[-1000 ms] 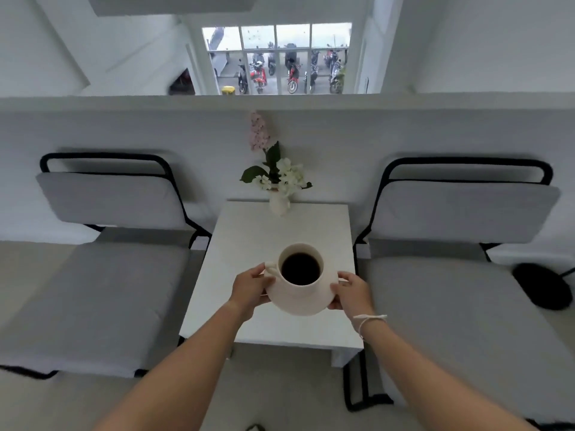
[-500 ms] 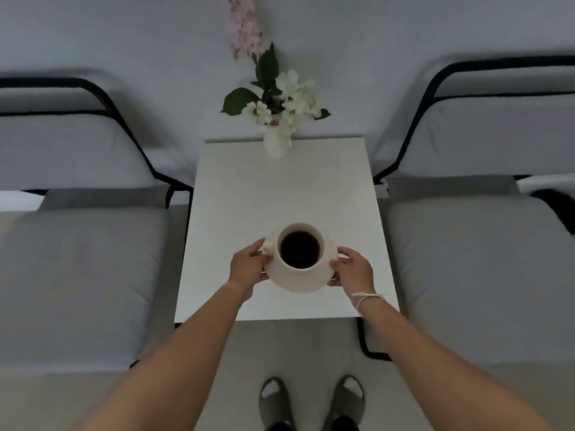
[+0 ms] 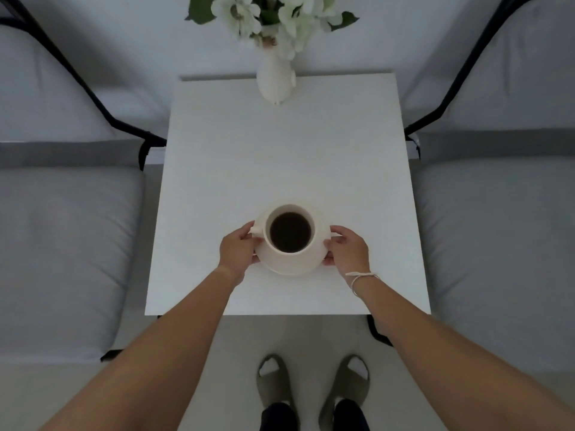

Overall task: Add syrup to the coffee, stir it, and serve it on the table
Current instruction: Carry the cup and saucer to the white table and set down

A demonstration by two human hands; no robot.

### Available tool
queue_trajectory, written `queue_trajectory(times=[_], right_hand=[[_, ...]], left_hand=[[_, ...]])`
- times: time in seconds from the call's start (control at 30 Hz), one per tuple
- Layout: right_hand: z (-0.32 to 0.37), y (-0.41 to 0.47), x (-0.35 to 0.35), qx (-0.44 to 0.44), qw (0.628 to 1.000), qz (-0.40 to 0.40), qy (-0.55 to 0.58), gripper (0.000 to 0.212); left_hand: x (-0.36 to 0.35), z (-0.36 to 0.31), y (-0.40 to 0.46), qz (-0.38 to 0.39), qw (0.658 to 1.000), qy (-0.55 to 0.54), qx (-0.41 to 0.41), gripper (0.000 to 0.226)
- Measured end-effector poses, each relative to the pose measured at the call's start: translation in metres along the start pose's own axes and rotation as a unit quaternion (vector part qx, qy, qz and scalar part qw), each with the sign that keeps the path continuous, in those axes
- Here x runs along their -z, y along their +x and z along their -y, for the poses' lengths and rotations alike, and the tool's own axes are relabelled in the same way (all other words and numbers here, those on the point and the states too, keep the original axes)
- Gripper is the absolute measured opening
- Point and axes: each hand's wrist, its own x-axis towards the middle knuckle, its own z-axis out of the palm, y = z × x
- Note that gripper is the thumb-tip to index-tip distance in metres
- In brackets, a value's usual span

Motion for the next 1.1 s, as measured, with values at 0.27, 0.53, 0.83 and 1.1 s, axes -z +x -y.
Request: queue_trajectory(times=[0.27, 0.53, 0.83, 1.1], right_hand=[[-0.006, 0.007, -0.007, 0.017, 1.0, -0.004, -0.011, 0.029], [-0.008, 0.011, -0.011, 0.044, 0.998, -0.019, -0.028, 0.027], [-0.014, 0.016, -0.012, 0.073, 0.996, -0.026, -0.054, 0.027], [-0.019, 0.022, -0.015, 0.095, 0.986, -0.05, -0.126, 0.027]], left_hand=[[-0.001, 0.006, 0.012, -0.019, 0.999, 0.041, -0.022, 0.035], [-0.004, 0.009, 0.017, -0.033, 0.996, 0.073, -0.046, 0.032], [-0.008, 0.013, 0.018, -0.055, 0.992, 0.095, -0.06, 0.03], [-0.008, 0.009, 0.016, -0.054, 0.973, 0.203, -0.098, 0.025]])
